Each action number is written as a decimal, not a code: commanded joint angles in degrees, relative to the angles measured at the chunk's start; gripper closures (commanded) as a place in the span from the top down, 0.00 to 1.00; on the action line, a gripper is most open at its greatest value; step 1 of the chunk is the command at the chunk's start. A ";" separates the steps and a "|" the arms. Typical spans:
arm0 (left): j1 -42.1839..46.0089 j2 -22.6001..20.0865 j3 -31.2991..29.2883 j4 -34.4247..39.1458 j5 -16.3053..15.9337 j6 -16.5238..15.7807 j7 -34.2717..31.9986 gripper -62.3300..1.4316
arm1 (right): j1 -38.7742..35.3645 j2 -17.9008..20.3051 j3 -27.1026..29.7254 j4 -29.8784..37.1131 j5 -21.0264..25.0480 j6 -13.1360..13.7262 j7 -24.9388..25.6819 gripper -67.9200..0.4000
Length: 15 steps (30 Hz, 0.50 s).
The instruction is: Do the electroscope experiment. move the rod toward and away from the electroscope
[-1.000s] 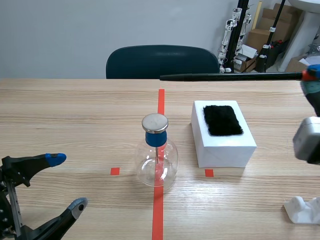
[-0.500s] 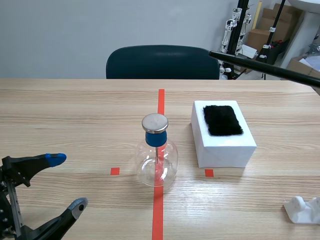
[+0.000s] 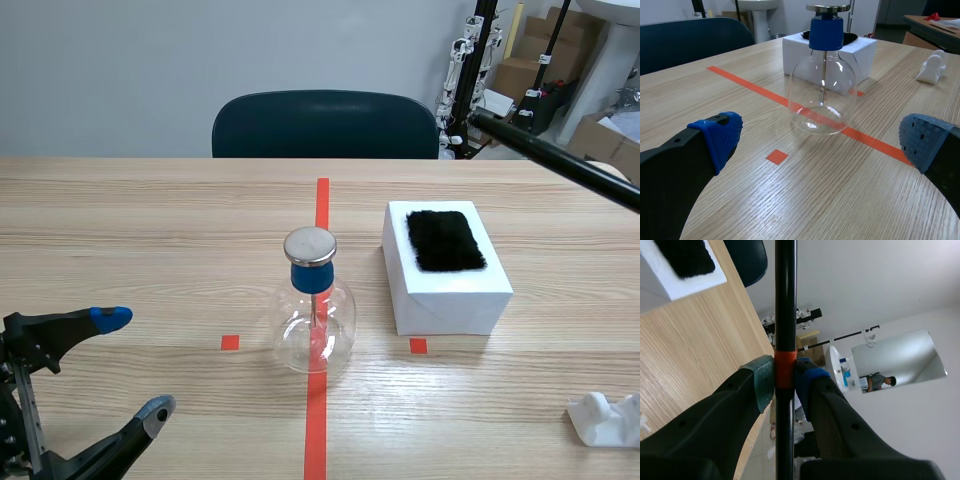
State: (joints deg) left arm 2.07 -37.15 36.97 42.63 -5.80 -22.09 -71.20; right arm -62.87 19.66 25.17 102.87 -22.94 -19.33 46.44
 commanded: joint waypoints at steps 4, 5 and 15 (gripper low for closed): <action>-0.02 -0.02 -0.24 1.09 -0.37 0.07 -0.94 1.00 | 0.31 0.66 0.66 -2.54 0.79 1.42 0.94 0.00; -0.02 -0.02 -0.24 1.09 -0.37 0.07 -0.94 1.00 | 0.31 0.66 0.66 -2.89 1.22 1.42 0.94 0.00; -0.02 -0.02 -0.24 1.09 -0.37 0.07 -0.94 1.00 | 0.33 0.66 0.66 -3.08 3.28 1.40 0.90 0.00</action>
State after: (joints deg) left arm 2.07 -37.17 36.97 42.63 -5.80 -22.09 -71.18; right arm -62.74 19.70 25.17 98.76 -20.32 -17.30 46.68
